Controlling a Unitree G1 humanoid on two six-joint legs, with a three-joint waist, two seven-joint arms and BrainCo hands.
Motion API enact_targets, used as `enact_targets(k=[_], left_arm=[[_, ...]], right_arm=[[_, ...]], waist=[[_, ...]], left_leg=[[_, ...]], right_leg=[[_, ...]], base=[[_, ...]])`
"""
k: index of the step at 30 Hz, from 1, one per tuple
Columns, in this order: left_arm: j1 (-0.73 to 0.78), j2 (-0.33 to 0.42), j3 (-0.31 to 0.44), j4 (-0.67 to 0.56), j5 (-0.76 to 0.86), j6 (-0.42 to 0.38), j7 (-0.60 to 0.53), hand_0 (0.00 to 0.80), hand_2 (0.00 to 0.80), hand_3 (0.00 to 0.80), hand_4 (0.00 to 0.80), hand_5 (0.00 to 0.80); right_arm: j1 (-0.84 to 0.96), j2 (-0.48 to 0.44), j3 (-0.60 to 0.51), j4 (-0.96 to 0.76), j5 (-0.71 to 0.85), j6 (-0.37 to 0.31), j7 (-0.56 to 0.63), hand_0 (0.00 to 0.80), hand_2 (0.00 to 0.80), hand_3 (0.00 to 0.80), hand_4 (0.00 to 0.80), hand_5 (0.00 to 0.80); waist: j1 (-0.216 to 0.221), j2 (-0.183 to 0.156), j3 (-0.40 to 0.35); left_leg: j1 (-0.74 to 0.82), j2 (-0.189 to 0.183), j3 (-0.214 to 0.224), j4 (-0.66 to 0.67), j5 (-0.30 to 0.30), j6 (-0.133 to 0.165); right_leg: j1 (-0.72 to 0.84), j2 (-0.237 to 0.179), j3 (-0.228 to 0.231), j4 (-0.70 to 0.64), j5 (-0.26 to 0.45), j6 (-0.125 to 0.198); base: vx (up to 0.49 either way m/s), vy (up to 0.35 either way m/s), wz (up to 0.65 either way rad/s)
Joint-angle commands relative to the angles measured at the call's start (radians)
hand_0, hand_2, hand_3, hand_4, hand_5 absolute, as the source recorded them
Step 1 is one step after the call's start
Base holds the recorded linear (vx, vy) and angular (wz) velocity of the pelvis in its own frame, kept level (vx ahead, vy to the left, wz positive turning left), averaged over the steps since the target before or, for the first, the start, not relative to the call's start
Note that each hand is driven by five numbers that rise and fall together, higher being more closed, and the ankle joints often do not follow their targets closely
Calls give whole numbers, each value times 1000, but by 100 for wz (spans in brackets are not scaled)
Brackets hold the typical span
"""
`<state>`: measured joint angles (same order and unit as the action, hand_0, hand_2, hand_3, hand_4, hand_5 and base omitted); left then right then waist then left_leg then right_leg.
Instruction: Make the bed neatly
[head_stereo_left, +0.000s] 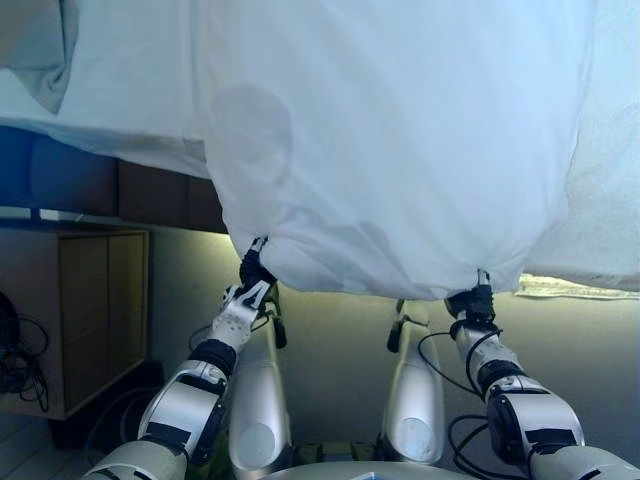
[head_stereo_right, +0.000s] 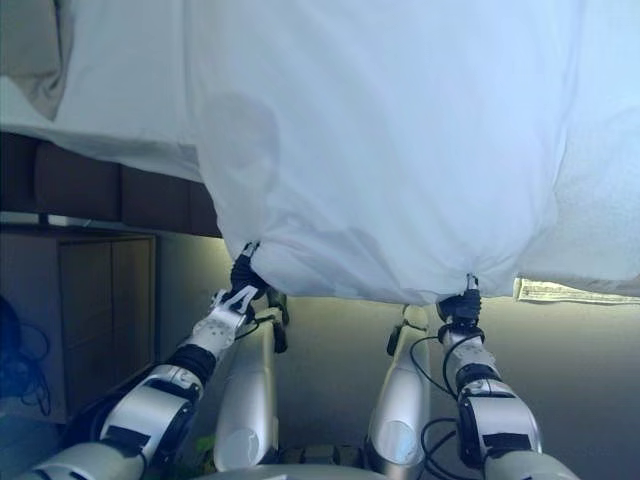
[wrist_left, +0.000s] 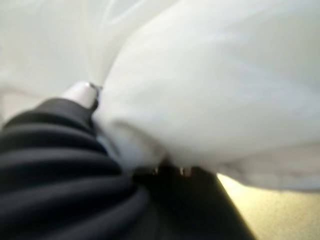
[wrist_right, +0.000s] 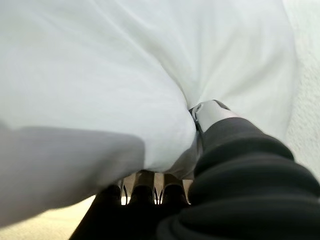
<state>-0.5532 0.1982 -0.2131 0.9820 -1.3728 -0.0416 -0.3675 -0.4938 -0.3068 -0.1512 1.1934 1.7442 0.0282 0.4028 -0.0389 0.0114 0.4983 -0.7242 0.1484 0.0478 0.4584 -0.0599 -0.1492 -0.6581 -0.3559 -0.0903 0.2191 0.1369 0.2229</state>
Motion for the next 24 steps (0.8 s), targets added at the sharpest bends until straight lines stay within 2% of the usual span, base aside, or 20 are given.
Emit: enact_targets(k=[1, 3, 7, 8, 9, 10, 11, 16, 24], left_arm=[[-26, -10, 65, 91, 64, -11, -25, 800, 800, 800, 800, 800], [-20, -2, 74, 125, 77, -10, -16, 800, 800, 800, 800, 800], [11, 2, 95, 192, 118, -18, 79, 800, 800, 800, 800, 800], [24, 3, 104, 216, 142, -13, 122, 800, 800, 800, 800, 800], [31, 5, 112, 236, 163, -3, 184, 787, 787, 787, 787, 787], [35, 14, 124, 270, 178, 13, 237, 198, 198, 198, 198, 198], [36, 24, 138, 293, 181, 26, 260, 0, 0, 0, 0, 0], [63, 55, 197, 361, 176, 33, 284, 0, 0, 0, 0, 0], [143, 75, 270, 357, 149, 38, 292, 0, 0, 0, 0, 0]], right_arm=[[107, -51, -45, 67, 17, -9, -56, 800, 800, 800, 800, 800], [123, -50, -46, 75, 15, -11, -83, 800, 800, 800, 800, 800], [165, -58, -60, 103, 53, 5, -110, 800, 800, 800, 800, 800], [182, -57, -63, 110, 76, 12, -104, 668, 668, 668, 668, 668], [193, -57, -65, 115, 99, 20, -100, 53, 53, 53, 53, 53], [205, -54, -64, 117, 116, 28, -99, 0, 0, 0, 0, 0], [212, -53, -62, 117, 123, 32, -107, 0, 0, 0, 0, 0], [251, -71, -80, 135, 185, 65, -145, 0, 0, 0, 0, 0], [302, -89, -173, 169, 228, 72, -241, 0, 0, 0, 0, 0]], waist=[[-20, 11, 22], [-25, 7, 22], [-29, 1, 22], [-30, -2, 22], [-30, -4, 22], [-31, -9, 22], [-33, -14, 22], [-36, -16, 22], [-20, 12, 22]], left_leg=[[-75, 1, 1, -100, 160, -9], [-103, 6, 1, -80, 155, -10], [-139, 19, 3, -42, 137, -6], [-145, 20, 4, -34, 134, -4], [-148, 21, 4, -29, 132, -2], [-150, 23, 3, -22, 132, -1], [-150, 25, 3, -19, 132, -1], [-120, 36, 20, -25, 133, 1], [12, 30, 40, -81, 137, -1]], right_leg=[[-70, -22, 36, 42, 39, 13], [-95, -18, 38, 51, 32, 11], [-126, -11, 40, 76, 12, 9], [-129, -9, 39, 79, 11, 8], [-130, -7, 38, 82, 10, 7], [-129, -5, 38, 83, 10, 7], [-126, -4, 37, 83, 9, 7], [-97, -11, 21, 75, 9, 7], [35, -32, -7, 37, 13, 11]], base=[[-12, 58, -3], [-5, 44, -3], [12, 14, -9], [20, -9, -8], [20, -29, -7], [16, -37, -7], [13, -32, -7], [17, 3, -7], [14, 10, -1]])
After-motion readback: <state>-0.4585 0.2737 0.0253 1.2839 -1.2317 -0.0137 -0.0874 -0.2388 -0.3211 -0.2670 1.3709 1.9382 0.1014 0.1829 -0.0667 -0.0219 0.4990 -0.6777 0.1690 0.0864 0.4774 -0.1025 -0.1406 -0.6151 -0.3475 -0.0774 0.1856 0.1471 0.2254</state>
